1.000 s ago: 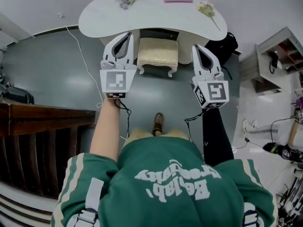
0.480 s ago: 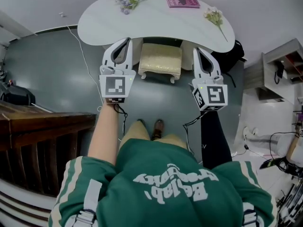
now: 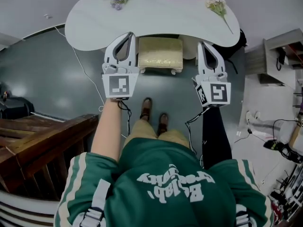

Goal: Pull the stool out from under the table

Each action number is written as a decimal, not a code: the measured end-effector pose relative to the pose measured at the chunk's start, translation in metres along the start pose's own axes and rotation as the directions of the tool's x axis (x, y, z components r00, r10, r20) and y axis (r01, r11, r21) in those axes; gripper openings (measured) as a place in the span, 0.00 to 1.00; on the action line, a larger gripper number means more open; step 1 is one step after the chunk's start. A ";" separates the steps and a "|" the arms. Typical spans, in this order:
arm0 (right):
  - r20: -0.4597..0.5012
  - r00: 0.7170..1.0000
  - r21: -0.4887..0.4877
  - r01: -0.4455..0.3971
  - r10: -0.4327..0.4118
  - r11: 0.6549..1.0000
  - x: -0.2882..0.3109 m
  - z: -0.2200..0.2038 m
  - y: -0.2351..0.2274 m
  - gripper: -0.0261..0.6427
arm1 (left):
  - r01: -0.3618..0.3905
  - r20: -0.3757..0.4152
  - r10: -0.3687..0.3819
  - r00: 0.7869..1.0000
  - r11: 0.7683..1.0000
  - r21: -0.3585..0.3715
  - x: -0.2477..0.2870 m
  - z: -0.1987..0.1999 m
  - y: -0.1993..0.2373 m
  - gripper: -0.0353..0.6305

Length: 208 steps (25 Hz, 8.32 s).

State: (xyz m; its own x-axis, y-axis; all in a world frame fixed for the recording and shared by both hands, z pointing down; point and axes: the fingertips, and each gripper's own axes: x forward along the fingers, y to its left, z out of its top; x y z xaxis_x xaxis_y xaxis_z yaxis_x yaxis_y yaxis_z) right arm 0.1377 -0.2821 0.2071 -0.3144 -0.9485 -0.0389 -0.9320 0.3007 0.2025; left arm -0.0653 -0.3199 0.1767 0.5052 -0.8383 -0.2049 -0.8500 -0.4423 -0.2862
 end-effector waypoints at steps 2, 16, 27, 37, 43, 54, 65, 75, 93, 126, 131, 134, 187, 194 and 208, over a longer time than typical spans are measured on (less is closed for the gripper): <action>-0.024 1.000 -0.012 0.004 -0.004 1.000 0.014 -0.013 0.005 0.05 | 0.052 -0.013 -0.052 0.999 0.999 0.002 0.013 -0.019 0.001 0.08; -0.098 0.992 -0.007 0.075 -0.075 0.997 0.061 -0.089 0.009 0.33 | 0.239 0.027 -0.239 0.971 0.971 0.015 0.062 -0.090 -0.005 0.47; -0.206 0.977 0.040 0.059 -0.049 0.997 0.034 -0.227 0.035 0.39 | 0.243 -0.100 -0.252 0.962 0.965 -0.095 0.012 -0.208 -0.056 0.47; -0.289 0.956 0.059 0.057 -0.038 0.997 0.002 -0.379 0.049 0.44 | 0.121 -0.188 -0.157 0.970 0.974 -0.189 -0.039 -0.349 -0.087 0.47; -0.317 0.948 0.099 0.071 -0.036 0.993 -0.006 -0.472 0.039 0.49 | 0.121 -0.238 -0.158 0.959 0.979 -0.163 -0.056 -0.431 -0.105 0.49; -0.382 0.923 0.145 0.115 -0.051 0.983 -0.022 -0.609 0.039 0.55 | 0.136 -0.376 -0.186 0.908 0.978 -0.157 -0.097 -0.583 -0.124 0.52; -0.325 0.937 0.121 0.176 -0.128 0.977 -0.006 -0.675 0.016 0.56 | 0.142 -0.336 -0.194 0.922 0.975 -0.174 -0.093 -0.647 -0.143 0.54; -0.248 0.965 0.103 0.109 -0.080 0.989 0.014 -0.677 0.011 0.51 | 0.127 -0.291 -0.171 0.941 0.978 -0.165 -0.055 -0.640 -0.152 0.54; -0.383 0.923 0.110 0.074 -0.026 0.991 0.013 -0.678 0.021 0.45 | 0.118 -0.340 -0.250 0.907 0.924 -0.363 -0.057 -0.650 -0.157 0.50; -0.604 0.797 0.173 0.158 -0.023 0.972 0.003 -0.670 0.035 0.45 | 0.093 -0.577 -0.343 0.742 0.904 -0.418 -0.064 -0.655 -0.156 0.50; -0.666 0.744 0.253 0.165 0.048 0.953 -0.004 -0.668 0.046 0.45 | 0.080 -0.668 -0.359 0.652 0.909 -0.409 -0.067 -0.649 -0.150 0.50; -0.689 0.720 0.278 0.155 0.084 0.948 -0.006 -0.668 0.048 0.45 | 0.079 -0.695 -0.366 0.619 0.909 -0.408 -0.068 -0.648 -0.149 0.50; -0.281 0.959 0.201 0.104 -0.045 0.974 0.165 -0.054 -0.041 0.44 | 0.215 -0.246 -0.276 0.929 0.944 -0.249 0.169 -0.040 0.047 0.50; -0.278 0.955 0.135 0.148 -0.106 0.980 0.178 -0.017 -0.040 0.41 | 0.270 -0.171 -0.323 0.931 0.923 -0.273 0.189 -0.032 0.062 0.50; -0.221 0.974 0.120 0.074 -0.046 0.990 0.167 0.011 -0.038 0.05 | 0.239 -0.146 -0.282 0.948 0.937 -0.253 0.193 -0.010 0.052 0.07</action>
State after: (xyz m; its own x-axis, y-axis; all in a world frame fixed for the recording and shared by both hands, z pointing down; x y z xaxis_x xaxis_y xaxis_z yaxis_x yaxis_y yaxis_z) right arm 0.1184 -0.4507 0.1818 -0.2235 -0.9599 0.1693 -0.9676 0.2394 0.0799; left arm -0.0137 -0.5078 0.1318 0.6968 -0.7170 0.0226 -0.7135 -0.6960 -0.0804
